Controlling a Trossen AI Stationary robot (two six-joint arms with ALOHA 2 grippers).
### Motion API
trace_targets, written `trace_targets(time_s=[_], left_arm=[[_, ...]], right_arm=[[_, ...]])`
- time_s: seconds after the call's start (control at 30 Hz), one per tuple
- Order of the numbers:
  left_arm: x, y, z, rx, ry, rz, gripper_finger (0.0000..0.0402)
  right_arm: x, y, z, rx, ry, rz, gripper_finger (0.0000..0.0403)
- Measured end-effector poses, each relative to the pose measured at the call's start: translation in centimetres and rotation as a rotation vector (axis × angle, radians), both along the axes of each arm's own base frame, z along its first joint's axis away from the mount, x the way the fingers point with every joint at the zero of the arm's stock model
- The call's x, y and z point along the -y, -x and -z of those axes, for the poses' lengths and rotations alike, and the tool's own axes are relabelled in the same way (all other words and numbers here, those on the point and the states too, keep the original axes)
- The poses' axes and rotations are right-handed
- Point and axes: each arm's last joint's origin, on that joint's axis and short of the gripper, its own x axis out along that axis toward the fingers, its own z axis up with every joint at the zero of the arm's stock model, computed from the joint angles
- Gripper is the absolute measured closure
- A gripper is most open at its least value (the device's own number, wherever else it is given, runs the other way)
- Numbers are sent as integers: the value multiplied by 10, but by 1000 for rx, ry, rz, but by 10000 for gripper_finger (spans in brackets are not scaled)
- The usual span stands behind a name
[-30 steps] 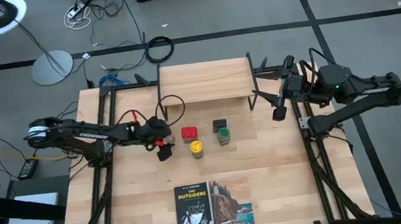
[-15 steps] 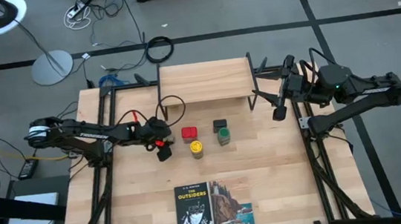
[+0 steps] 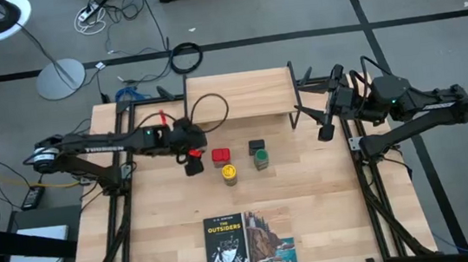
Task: Shelf spices
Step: Put the brown seasoning bottle on the shelf
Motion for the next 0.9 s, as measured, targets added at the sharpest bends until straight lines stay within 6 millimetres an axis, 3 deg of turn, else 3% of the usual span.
trace_targets(time_s=[0.13,0.23,0.53,0.7,0.9], left_arm=[[-16,-7,-37,71,-86,49,237],[-37,-4,-51,94,-105,40,237],[-104,14,-67,158,-77,-41,237],[-136,3,-77,172,-44,-48,237],[-172,-20,-86,53,-10,-40,237]], right_arm=[[0,0,0,0,1,-16,195],[-1,0,0,1,4,-51,195],[-3,-1,-1,6,5,-88,195],[-6,-9,3,-18,11,-112,195],[-12,-21,8,-67,67,-172,195]])
